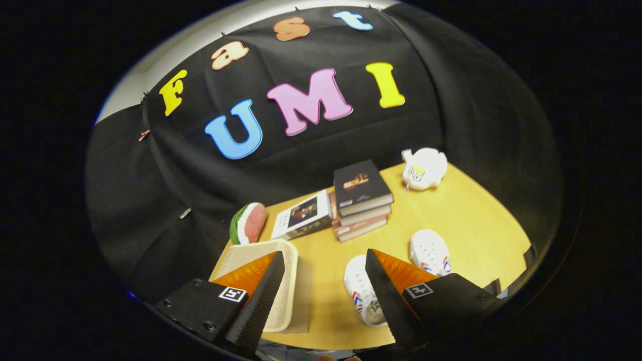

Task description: Open the storage box then place both shoes into the box .Put the left shoe in first, then the right shoe, with the right side of both shoes facing outward in a uniform manner.

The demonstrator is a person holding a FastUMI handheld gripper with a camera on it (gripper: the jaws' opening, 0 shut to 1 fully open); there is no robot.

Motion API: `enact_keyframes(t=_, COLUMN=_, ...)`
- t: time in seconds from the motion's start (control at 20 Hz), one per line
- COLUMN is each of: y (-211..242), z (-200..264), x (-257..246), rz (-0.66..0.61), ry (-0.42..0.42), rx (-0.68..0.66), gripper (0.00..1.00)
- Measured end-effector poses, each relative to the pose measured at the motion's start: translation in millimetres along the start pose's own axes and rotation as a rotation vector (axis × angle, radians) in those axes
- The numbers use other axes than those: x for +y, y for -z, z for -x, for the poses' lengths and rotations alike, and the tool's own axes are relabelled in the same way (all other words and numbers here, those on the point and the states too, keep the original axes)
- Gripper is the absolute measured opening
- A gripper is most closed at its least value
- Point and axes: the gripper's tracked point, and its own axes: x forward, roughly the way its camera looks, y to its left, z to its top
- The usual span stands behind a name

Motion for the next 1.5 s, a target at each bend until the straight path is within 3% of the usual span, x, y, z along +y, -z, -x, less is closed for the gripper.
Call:
enact_keyframes(t=0.4, y=91, z=-38, x=33, rz=-0.131, ry=-0.229, rx=0.372, gripper=0.98)
enact_keyframes(t=0.65, y=130, z=-63, x=60, rz=-0.363, ry=-0.391, rx=0.541, gripper=0.98)
enact_keyframes(t=0.9, y=150, z=-72, x=74, rz=-0.464, ry=-0.476, rx=0.637, gripper=0.96)
enact_keyframes(t=1.1, y=150, z=-73, x=80, rz=-0.507, ry=-0.462, rx=0.671, gripper=0.59)
enact_keyframes(t=1.25, y=153, z=-72, x=79, rz=-0.545, ry=-0.436, rx=0.726, gripper=0.55)
enact_keyframes(t=1.5, y=146, z=-71, x=86, rz=-0.52, ry=-0.417, rx=0.736, gripper=0.2)
